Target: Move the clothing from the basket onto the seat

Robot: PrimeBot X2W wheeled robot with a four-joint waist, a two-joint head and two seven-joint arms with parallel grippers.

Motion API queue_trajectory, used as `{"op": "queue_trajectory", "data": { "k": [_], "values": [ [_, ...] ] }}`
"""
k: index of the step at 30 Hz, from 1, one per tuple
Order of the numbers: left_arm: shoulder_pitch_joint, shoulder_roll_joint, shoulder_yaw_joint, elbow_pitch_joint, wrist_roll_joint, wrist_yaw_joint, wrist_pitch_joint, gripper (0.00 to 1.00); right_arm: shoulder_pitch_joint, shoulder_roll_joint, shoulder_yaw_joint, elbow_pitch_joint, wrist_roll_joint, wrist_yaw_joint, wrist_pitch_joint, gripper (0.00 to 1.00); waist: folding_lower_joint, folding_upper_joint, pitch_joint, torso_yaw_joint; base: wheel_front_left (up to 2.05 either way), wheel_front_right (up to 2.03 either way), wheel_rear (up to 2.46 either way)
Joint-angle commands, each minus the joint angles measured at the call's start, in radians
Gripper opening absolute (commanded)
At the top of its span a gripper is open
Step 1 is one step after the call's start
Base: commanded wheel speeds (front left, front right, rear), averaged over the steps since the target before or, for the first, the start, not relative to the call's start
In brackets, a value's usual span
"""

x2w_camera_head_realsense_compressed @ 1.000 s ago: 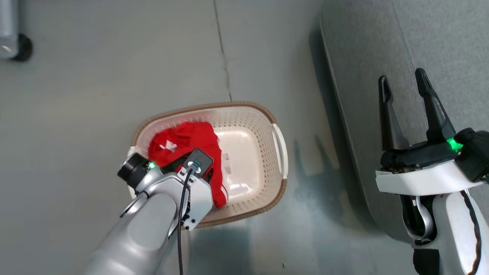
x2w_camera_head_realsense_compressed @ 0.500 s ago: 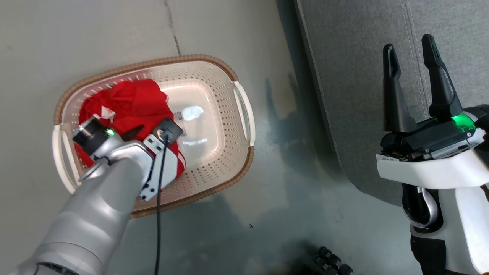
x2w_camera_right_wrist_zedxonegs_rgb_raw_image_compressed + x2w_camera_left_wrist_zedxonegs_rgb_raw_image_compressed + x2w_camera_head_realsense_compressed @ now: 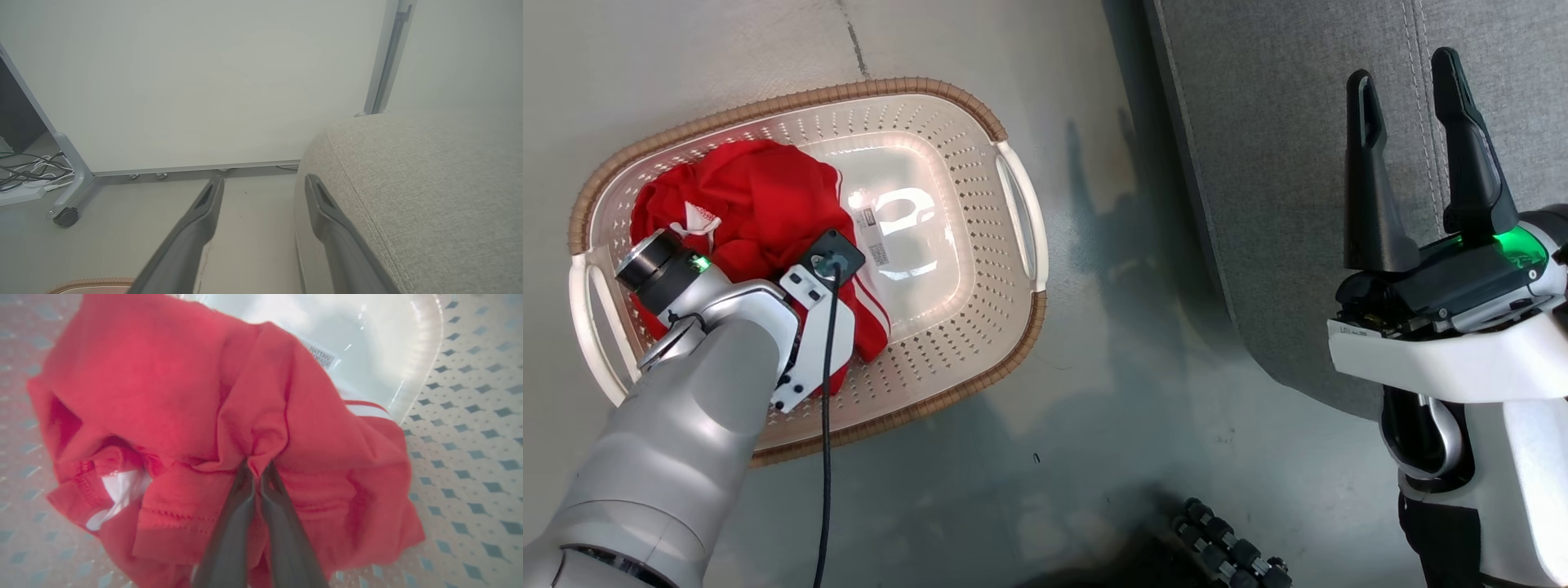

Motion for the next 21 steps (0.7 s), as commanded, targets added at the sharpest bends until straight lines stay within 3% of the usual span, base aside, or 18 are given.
{"op": "queue_trajectory", "data": {
  "k": [1,9,21],
  "values": [
    [-0.007,0.005,0.009,0.004,-0.013,0.009,-0.007,0.00,-0.011,-0.002,0.002,-0.006,0.010,0.002,-0.002,1.00,-0.0001,0.0000,-0.002,0.002,0.00,0.00,0.00],
    [0.014,-0.008,0.058,0.002,-0.088,0.000,-0.135,0.00,-0.001,-0.003,0.016,0.018,-0.006,0.002,-0.002,1.00,-0.0001,0.0000,-0.070,0.034,0.00,0.00,0.00],
    [0.089,-0.084,0.195,-0.058,-0.277,-0.024,-0.342,0.00,0.046,-0.004,0.007,0.072,-0.059,0.002,-0.002,1.00,-0.0001,0.0000,-0.245,0.144,0.00,0.00,0.00]
  ]
}}
